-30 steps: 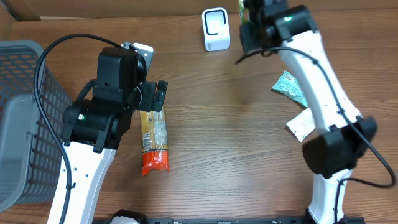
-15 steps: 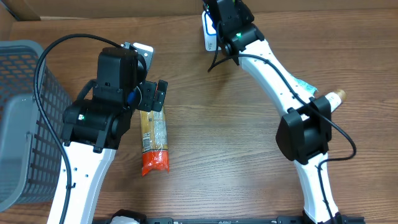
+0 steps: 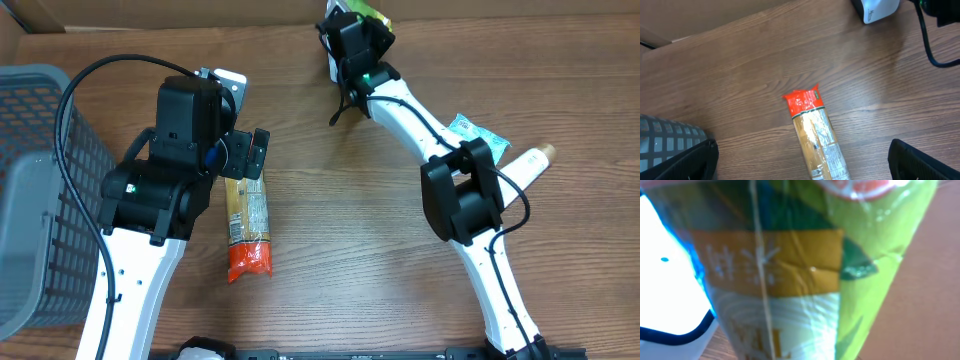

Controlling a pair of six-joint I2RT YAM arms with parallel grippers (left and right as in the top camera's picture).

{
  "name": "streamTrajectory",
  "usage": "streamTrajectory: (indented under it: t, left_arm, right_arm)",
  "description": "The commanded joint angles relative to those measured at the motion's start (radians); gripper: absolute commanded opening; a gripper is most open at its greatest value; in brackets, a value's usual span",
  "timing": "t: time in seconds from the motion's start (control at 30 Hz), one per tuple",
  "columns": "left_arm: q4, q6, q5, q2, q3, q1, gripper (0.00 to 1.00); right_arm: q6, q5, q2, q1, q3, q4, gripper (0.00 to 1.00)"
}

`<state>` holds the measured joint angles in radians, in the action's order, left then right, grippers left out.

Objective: Scan the item barcode
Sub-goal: 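Hold the tea pouch up in front of the white scanner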

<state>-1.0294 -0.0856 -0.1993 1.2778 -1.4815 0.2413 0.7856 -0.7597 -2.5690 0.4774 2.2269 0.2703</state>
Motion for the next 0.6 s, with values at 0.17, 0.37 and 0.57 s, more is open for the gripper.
streamTrajectory:
  t: [0.17, 0.37, 0.57]
  left_arm:
    - [0.001, -0.016, -0.010, 0.004, -0.008, 0.001, 1.00]
    - [0.001, -0.016, -0.010, 0.004, -0.008, 0.001, 0.99]
    - [0.000, -0.016, -0.010, 0.004, -0.008, 0.001, 1.00]
  right_arm:
    - [0.016, -0.071, 0.019, -0.003, 0.031, -0.030, 0.04]
    - [0.016, -0.078, 0.019, -0.003, 0.031, -0.031, 0.04]
    - [0.025, -0.089, 0.019, -0.002, 0.031, -0.031, 0.03]
